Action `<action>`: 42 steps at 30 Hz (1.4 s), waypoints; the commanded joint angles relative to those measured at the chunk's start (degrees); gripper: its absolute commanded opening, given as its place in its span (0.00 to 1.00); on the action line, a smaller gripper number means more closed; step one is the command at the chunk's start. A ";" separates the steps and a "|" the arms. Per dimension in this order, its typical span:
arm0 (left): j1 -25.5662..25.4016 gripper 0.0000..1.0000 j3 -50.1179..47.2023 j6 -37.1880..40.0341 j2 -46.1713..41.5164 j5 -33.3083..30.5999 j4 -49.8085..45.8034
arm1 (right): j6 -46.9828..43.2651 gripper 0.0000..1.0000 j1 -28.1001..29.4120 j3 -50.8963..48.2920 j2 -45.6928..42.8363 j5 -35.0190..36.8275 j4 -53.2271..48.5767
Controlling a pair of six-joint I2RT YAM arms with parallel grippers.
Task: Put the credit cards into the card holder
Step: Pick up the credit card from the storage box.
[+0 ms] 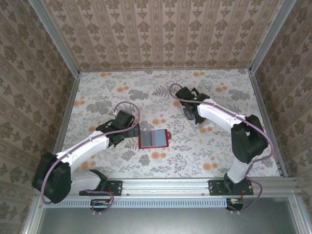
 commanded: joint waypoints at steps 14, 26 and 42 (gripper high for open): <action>-0.53 1.00 -0.80 -0.97 0.24 -0.15 1.74 | -2.46 0.34 -1.93 1.28 4.42 -1.51 0.99; -0.79 1.00 -0.18 -0.79 2.06 0.12 1.99 | -2.98 0.14 -1.86 0.63 3.87 -3.95 1.75; -1.40 1.00 -0.03 -0.18 1.96 -0.73 1.99 | -3.34 0.12 -2.98 0.71 2.65 -11.89 1.84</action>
